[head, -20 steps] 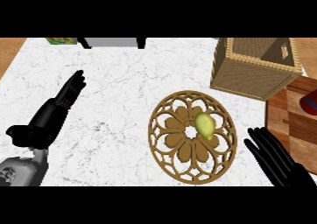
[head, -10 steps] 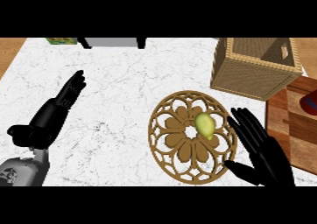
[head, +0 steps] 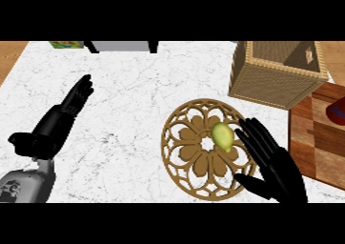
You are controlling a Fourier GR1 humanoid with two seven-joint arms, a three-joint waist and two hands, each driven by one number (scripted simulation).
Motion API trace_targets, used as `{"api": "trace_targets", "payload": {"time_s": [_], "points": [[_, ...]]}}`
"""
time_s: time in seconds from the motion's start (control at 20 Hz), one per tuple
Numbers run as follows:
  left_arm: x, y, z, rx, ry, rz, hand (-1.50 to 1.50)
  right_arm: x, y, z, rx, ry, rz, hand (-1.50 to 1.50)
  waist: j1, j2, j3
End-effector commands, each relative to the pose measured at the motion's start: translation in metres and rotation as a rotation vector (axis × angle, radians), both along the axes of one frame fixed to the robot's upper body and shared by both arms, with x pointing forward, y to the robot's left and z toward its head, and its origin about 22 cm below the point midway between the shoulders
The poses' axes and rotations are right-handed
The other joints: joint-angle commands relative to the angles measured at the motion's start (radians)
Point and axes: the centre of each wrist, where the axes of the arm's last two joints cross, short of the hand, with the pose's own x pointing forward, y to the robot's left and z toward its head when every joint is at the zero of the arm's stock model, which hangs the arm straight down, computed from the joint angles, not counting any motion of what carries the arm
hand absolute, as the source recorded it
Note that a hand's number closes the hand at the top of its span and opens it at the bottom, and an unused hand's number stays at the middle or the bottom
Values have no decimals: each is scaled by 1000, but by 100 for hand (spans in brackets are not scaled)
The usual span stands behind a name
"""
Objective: Pick the lemon from the placemat and place it in the basket
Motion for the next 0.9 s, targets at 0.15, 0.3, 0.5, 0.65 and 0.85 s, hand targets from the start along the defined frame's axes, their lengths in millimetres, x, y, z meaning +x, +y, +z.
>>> {"api": "trace_targets", "payload": {"time_s": [0.15, 0.3, 0.5, 0.65, 0.85], "points": [[-7, -3, -6, 6, -9, -5, 0, 4, -9, -11, -20, 21, -30, -150, 1, 0, 0], [-13, 13, -3, 0, -1, -5, 0, -13, -1, -1, -34, 20, -49, -150, 0, -1, 0], [2, -9, 2, -18, -23, 10, 0, 5, 27, -14, -97, 15, -61, -150, 1, 0, 0], [-18, -9, -11, 10, 14, -6, 0, 15, 38, -16, -82, 31, -76, -150, 3, 0, 0], [0, -12, 18, -6, 1, 7, 0, 33, 33, -15, -95, 18, -74, -150, 3, 0, 0]]}}
